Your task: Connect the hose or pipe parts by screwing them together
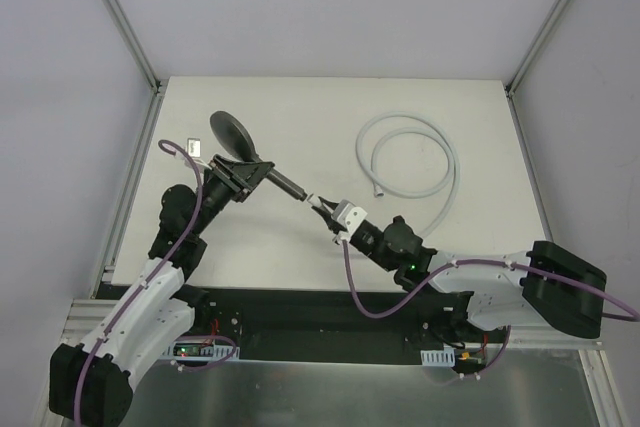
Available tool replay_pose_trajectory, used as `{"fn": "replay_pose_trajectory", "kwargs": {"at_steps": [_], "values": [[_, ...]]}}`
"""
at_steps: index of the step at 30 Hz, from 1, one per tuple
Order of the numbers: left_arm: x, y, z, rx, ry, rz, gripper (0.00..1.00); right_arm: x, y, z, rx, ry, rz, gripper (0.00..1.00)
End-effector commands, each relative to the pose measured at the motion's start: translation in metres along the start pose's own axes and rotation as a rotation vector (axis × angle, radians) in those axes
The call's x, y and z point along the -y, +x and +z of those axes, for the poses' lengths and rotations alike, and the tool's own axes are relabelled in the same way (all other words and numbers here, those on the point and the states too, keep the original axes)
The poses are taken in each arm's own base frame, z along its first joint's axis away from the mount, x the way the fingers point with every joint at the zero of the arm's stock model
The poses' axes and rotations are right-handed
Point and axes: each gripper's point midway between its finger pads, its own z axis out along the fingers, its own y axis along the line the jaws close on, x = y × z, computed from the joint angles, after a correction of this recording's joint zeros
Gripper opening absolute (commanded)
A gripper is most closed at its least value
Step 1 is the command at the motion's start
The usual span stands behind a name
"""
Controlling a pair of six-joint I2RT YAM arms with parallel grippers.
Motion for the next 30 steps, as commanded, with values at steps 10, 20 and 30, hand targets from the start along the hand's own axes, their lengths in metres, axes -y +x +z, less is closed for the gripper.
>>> {"fn": "replay_pose_trajectory", "kwargs": {"at_steps": [10, 20, 30], "values": [[0.019, -0.027, -0.004, 0.059, -0.195, -0.083, 0.00, 0.020, -0.040, 0.014, 0.005, 0.081, -0.363, 0.01], [0.020, -0.028, -0.002, 0.070, -0.204, -0.093, 0.00, 0.009, -0.041, 0.028, -0.022, 0.063, -0.413, 0.01], [0.017, -0.028, -0.003, 0.079, -0.212, -0.080, 0.00, 0.004, -0.035, 0.035, -0.053, 0.046, -0.411, 0.01]]}}
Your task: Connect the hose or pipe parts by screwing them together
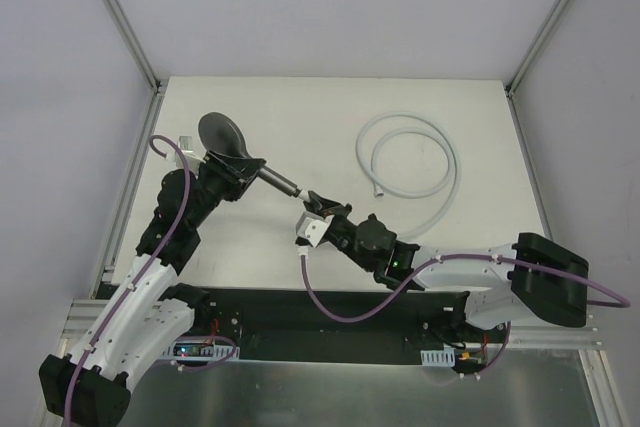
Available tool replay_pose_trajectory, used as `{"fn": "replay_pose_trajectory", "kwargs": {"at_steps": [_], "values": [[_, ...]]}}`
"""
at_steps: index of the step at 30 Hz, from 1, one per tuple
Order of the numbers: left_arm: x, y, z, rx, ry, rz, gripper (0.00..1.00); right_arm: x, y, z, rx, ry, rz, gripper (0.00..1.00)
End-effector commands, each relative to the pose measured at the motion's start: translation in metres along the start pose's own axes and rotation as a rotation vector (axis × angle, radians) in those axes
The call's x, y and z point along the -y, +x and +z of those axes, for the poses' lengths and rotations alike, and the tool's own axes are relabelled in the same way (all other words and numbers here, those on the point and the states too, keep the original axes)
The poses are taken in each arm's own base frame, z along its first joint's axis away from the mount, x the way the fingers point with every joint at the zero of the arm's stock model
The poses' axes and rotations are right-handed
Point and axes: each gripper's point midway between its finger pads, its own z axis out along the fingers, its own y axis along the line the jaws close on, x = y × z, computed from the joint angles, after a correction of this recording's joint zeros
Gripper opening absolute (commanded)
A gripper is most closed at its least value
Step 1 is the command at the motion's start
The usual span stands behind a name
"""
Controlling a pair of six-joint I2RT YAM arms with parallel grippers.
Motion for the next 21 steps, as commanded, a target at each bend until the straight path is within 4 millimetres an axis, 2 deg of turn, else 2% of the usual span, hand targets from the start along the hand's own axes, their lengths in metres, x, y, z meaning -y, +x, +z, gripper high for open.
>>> {"fn": "replay_pose_trajectory", "kwargs": {"at_steps": [1, 8, 17, 21], "values": [[0.038, -0.012, -0.006, 0.042, 0.110, 0.027, 0.00, 0.019, -0.029, 0.008, 0.068, 0.054, 0.024, 0.01], [0.038, -0.010, -0.006, 0.029, 0.113, 0.028, 0.00, 0.016, -0.033, 0.012, 0.081, 0.047, 0.030, 0.01], [0.028, -0.001, -0.005, -0.011, 0.086, 0.018, 0.00, 0.019, -0.041, 0.014, 0.112, 0.055, 0.056, 0.01], [0.028, 0.002, -0.006, -0.025, 0.086, 0.011, 0.00, 0.019, -0.039, 0.016, 0.099, 0.062, 0.057, 0.01]]}}
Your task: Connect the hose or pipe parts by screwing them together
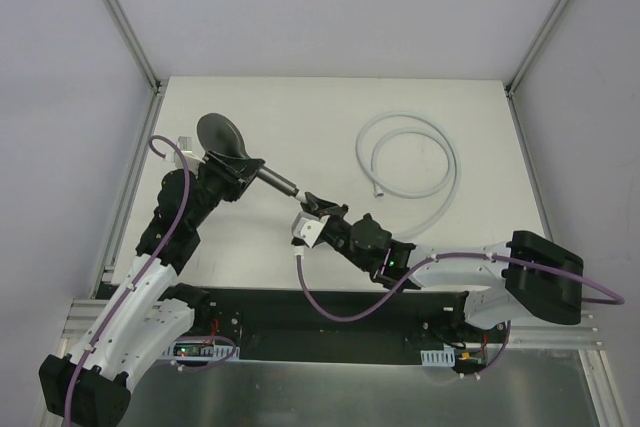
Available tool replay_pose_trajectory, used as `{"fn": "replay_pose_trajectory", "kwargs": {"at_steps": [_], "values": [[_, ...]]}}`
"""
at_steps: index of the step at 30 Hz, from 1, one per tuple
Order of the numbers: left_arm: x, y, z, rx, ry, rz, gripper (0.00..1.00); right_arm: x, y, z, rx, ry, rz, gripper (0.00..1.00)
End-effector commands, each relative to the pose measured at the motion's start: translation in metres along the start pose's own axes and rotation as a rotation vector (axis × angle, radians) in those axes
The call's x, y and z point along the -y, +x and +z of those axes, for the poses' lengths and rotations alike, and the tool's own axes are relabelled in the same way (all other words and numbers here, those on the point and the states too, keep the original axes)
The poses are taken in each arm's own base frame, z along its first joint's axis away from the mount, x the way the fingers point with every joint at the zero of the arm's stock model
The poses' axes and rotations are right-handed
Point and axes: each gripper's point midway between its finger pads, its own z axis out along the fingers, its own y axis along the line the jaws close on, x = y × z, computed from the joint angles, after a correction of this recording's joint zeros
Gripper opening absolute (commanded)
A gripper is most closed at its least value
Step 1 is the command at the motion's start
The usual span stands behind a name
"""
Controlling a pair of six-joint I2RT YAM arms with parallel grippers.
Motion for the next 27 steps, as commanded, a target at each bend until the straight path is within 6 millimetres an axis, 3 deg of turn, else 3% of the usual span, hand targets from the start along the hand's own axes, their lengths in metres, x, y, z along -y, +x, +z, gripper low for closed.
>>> {"fn": "replay_pose_trajectory", "kwargs": {"at_steps": [1, 21, 27], "values": [[0.031, 0.003, -0.007, -0.029, 0.097, 0.010, 0.00, 0.027, -0.040, 0.011, 0.111, 0.087, 0.064, 0.01], [0.028, 0.051, -0.011, -0.300, 0.148, 0.111, 0.00, 0.034, -0.038, 0.011, 0.141, 0.079, 0.178, 0.01], [0.029, 0.057, -0.013, -0.336, 0.158, 0.112, 0.00, 0.038, -0.038, 0.009, 0.157, 0.089, 0.222, 0.01]]}}
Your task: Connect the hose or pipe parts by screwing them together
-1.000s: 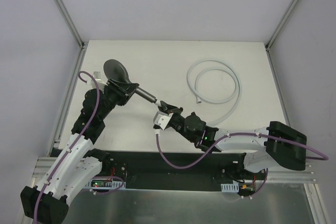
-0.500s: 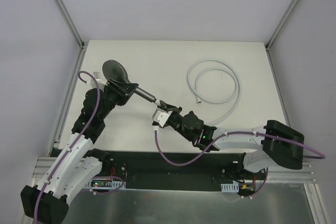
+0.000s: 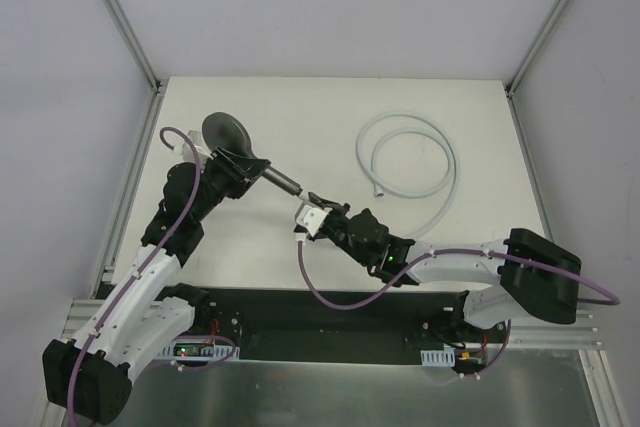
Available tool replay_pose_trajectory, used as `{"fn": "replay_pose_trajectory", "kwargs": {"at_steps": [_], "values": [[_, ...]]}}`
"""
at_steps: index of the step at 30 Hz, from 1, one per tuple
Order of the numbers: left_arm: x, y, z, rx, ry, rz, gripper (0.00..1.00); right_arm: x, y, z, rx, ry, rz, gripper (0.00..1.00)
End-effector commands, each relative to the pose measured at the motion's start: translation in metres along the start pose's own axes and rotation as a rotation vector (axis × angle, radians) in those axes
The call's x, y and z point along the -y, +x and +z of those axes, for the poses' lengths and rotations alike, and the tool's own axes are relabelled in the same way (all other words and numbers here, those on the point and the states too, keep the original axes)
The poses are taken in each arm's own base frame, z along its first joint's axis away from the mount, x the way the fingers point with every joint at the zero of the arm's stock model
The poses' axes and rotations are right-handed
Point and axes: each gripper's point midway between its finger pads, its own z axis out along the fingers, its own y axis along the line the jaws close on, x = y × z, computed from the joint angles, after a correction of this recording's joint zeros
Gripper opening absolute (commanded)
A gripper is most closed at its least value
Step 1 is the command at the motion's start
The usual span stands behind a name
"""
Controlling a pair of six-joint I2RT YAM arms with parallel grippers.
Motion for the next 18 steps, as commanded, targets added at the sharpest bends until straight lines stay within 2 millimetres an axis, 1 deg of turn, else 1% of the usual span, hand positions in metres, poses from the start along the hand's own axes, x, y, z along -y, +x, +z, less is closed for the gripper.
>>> {"fn": "replay_pose_trajectory", "kwargs": {"at_steps": [1, 2, 7, 10, 11, 17, 18], "values": [[0.039, 0.046, -0.022, -0.264, 0.175, 0.050, 0.00, 0.034, -0.063, -0.001, 0.236, 0.076, 0.122, 0.01], [0.040, 0.046, -0.023, -0.266, 0.179, 0.052, 0.00, 0.039, -0.064, -0.001, 0.245, 0.086, 0.135, 0.01], [0.048, 0.055, -0.029, -0.317, 0.237, 0.073, 0.00, 0.041, -0.061, -0.004, 0.269, 0.073, 0.190, 0.01], [0.048, 0.059, -0.031, -0.339, 0.250, 0.055, 0.00, 0.045, -0.064, -0.008, 0.298, 0.080, 0.220, 0.01], [0.051, 0.060, -0.032, -0.345, 0.271, 0.056, 0.00, 0.047, -0.063, -0.010, 0.305, 0.083, 0.229, 0.01], [0.049, 0.066, -0.033, -0.379, 0.280, -0.023, 0.00, 0.054, -0.070, -0.020, 0.368, 0.092, 0.267, 0.01], [0.048, 0.068, -0.033, -0.393, 0.277, -0.035, 0.00, 0.052, -0.069, -0.022, 0.373, 0.082, 0.269, 0.01]]}}
